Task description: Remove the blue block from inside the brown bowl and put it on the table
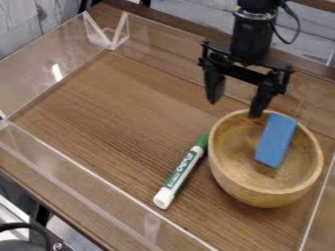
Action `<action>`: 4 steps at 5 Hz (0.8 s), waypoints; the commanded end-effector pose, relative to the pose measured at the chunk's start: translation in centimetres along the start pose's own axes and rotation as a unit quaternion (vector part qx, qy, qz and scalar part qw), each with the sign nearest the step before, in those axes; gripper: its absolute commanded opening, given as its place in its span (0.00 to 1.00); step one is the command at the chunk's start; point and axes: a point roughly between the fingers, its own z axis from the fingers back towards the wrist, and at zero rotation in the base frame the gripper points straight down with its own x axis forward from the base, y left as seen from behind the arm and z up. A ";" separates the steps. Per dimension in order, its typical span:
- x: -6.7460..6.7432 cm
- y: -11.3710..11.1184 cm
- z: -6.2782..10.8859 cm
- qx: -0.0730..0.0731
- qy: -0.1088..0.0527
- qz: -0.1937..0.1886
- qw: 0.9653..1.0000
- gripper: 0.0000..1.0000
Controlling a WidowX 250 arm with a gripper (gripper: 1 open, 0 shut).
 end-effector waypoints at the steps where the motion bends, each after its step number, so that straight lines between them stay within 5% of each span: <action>1: 0.7 -1.4 0.9 -0.007 -0.033 -0.008 0.999 1.00; 4: 1.2 -4.6 -0.3 -0.015 -0.064 -0.028 0.997 1.00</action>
